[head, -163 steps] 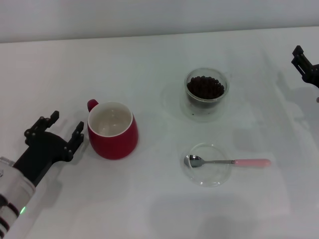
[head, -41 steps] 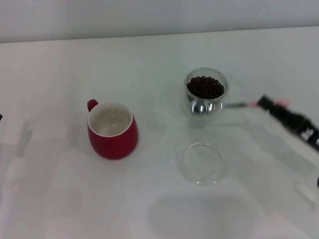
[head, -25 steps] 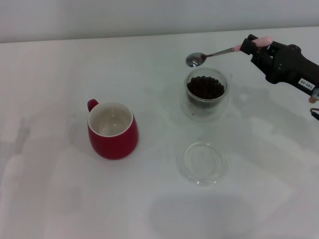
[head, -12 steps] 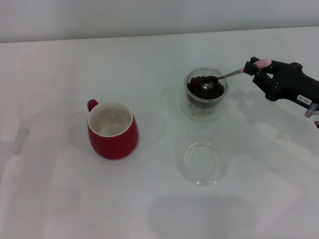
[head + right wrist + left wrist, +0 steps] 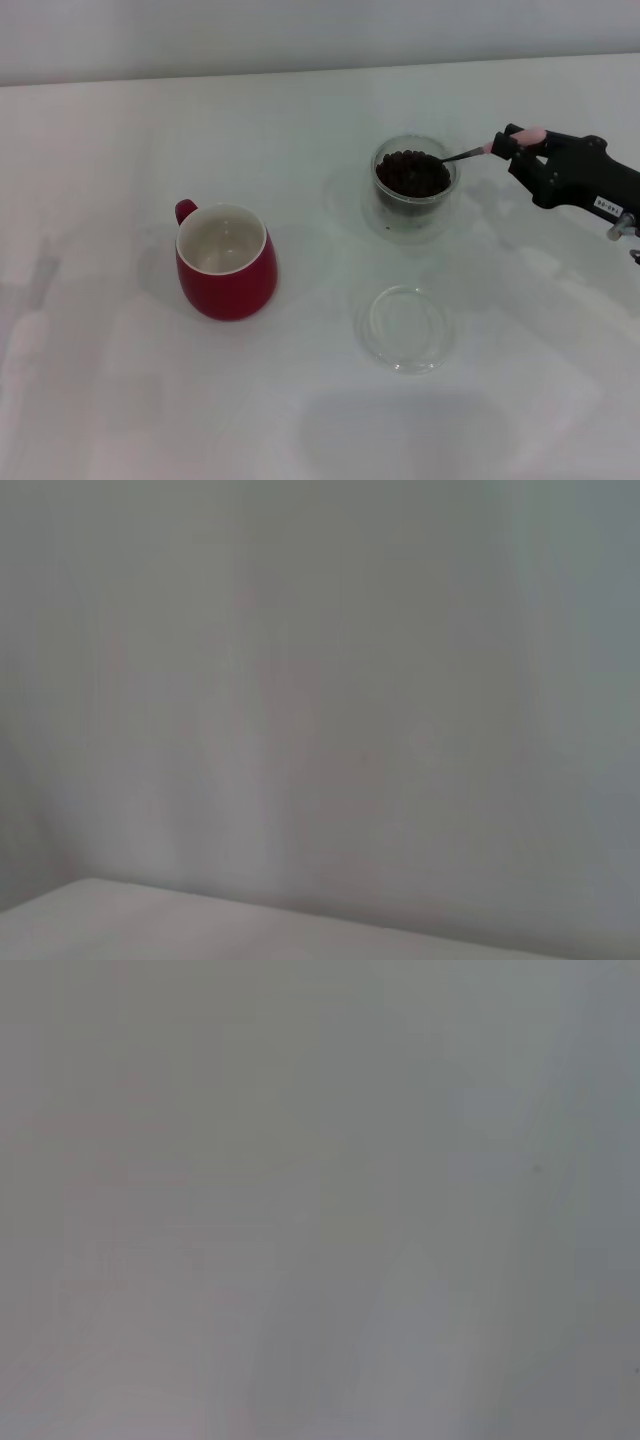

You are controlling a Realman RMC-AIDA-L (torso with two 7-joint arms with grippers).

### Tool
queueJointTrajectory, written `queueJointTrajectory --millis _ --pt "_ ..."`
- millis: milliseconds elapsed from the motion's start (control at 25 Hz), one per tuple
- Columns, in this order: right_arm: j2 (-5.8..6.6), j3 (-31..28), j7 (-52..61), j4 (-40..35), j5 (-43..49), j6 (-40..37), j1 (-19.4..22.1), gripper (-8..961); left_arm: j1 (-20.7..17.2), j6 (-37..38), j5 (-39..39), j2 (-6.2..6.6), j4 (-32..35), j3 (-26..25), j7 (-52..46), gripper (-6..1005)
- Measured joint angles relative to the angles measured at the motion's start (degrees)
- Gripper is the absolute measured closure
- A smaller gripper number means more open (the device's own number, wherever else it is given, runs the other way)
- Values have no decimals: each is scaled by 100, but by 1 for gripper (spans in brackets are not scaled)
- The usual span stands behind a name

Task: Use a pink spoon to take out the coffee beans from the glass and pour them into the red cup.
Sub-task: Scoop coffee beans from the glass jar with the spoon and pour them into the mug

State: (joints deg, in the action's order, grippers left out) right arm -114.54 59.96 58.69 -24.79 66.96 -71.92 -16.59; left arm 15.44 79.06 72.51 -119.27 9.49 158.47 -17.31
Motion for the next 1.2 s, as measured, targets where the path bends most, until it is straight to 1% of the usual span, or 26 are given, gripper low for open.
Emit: queueJointTrajectory --millis 560,720,880,960,1200 --pt "7 -23 1551 36 107 169 16 815 11 -13 0 0 0 0 0 106" --pt "49 -7 1839 36 111 226 -7 815 9 -7 -2 0 0 0 -2 107" --pt "64 -16 2077 36 115 256 -16 815 -18 -1 -5 0 0 1 -2 107" --pt "108 12 2468 36 172 313 -51 815 -18 1 -8 0 0 1 -1 106" --pt "141 16 3055 12 286 321 -80 815 -7 4 -9 0 0 0 0 107"
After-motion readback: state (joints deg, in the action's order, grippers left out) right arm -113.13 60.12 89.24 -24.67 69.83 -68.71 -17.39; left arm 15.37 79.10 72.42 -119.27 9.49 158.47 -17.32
